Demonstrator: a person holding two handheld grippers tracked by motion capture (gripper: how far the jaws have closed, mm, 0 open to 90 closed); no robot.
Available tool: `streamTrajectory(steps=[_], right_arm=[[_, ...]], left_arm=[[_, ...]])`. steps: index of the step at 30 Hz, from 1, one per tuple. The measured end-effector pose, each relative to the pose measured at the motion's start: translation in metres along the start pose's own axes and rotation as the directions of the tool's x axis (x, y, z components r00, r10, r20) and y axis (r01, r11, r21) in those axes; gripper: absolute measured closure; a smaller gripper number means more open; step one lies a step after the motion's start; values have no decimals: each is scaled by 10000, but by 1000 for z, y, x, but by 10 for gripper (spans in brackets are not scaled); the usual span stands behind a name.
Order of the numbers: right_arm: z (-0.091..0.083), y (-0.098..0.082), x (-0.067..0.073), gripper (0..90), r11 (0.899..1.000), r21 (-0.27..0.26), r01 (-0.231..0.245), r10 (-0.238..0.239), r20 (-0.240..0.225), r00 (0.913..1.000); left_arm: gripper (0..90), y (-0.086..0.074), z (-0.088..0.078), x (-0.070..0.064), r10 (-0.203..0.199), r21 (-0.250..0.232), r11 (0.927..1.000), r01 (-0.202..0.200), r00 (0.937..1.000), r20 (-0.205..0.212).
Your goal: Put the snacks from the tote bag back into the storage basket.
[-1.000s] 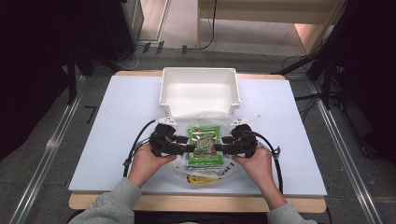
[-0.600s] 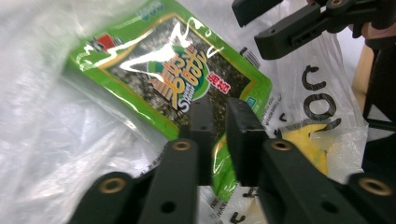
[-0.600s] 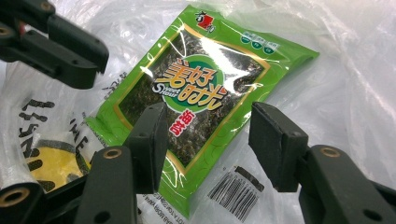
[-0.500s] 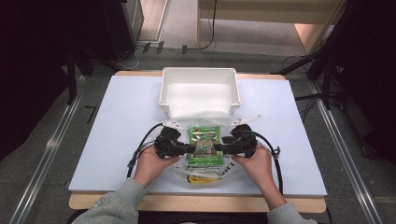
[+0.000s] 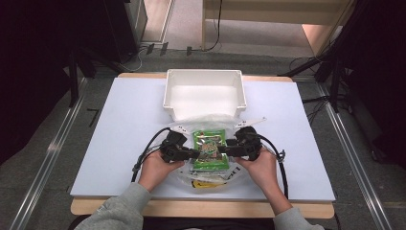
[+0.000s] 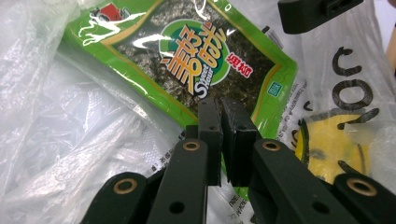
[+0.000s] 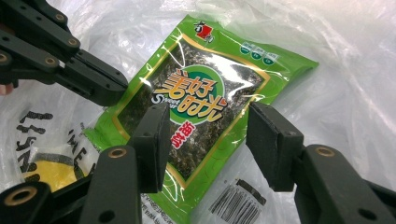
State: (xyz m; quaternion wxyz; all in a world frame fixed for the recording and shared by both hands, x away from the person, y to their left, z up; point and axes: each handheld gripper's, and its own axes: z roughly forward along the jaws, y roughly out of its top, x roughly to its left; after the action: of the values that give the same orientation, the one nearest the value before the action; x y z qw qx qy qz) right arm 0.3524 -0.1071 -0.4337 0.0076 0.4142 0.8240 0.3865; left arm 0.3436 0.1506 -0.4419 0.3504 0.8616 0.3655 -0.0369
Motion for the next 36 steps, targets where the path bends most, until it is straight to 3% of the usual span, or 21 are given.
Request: streamTrajectory(steps=[6,36], right_arm=[[1,1,-1,518,10000,-64,9,-9,36,10000],[4,4,-2,516,9998,-154,-87,89,88,9999]], left_arm=[[875,0,1,1,84,55,9999,-84,10000,-14],[869,-5,-3,13,-292,-21,9996,292,9994,181]])
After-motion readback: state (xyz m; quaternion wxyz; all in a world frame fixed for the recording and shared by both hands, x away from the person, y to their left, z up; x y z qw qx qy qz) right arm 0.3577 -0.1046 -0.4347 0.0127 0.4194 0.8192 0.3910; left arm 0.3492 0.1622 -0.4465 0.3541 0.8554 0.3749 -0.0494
